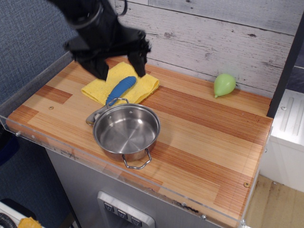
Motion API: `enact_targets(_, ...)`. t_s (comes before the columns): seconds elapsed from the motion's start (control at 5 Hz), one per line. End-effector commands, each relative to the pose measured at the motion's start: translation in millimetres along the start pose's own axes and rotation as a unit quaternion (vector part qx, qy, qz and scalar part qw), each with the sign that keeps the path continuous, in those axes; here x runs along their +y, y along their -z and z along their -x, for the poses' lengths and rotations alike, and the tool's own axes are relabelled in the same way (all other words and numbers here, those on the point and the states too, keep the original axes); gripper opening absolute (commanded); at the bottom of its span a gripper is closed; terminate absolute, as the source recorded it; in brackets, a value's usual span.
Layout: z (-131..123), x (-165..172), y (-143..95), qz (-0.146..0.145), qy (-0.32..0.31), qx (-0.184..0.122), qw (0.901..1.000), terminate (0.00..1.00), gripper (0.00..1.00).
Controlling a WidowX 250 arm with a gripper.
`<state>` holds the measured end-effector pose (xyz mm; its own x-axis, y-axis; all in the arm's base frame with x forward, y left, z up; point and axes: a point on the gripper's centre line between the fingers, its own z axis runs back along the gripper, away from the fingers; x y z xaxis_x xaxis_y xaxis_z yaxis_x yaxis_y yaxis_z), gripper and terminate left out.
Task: Move the bowl tot he front center table edge
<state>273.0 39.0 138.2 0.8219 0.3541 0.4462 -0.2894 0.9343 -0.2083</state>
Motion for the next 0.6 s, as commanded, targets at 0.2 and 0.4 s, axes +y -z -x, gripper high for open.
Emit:
enact_targets(0.2, -15.7, -12.7, -25.2, 0.006, 0.016, -0.034, 0.9993, 0.00, 1.00)
enact_targets(0.4, -15.7, -12.7, -25.2, 0.006, 0.016, -0.034, 0.9993, 1.00, 1.00)
